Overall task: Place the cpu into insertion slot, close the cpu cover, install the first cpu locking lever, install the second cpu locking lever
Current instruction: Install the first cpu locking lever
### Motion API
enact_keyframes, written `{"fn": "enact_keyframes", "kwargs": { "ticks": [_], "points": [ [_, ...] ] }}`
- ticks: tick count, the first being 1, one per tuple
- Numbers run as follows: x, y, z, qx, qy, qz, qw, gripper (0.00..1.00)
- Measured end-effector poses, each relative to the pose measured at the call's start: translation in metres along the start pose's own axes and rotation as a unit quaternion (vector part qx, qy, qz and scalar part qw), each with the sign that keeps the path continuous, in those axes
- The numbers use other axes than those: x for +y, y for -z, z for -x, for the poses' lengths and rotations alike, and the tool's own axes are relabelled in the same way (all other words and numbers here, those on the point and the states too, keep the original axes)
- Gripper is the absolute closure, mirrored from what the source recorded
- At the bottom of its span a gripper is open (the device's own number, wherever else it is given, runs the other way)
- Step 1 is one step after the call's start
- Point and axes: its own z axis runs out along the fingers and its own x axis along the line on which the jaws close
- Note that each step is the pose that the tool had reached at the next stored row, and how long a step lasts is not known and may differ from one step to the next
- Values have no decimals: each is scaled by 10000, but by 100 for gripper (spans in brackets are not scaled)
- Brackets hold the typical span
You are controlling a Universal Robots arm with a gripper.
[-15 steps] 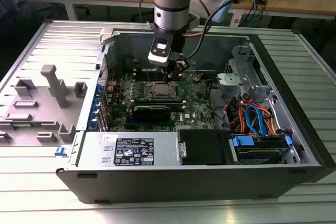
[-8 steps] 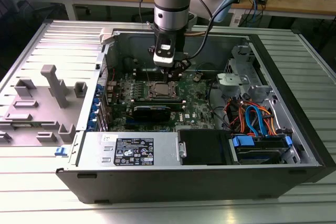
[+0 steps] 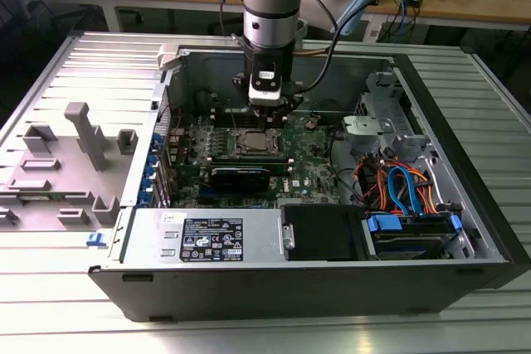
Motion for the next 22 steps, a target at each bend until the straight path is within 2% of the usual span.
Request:
{"fn": "enact_keyframes", "kwargs": {
  "ticks": [6,14,15,17,19,21,22],
  "points": [
    [0,0,0,1,413,13,9991,89],
    [0,0,0,2,477,15,9989,89],
    [0,0,0,2,573,17,9984,89],
    [0,-1,0,4,915,27,9958,89],
    [0,-1,0,4,1088,33,9941,89],
    [0,-1,0,5,1302,39,9915,89],
    [0,-1,0,6,1459,44,9893,89]
  ]
}}
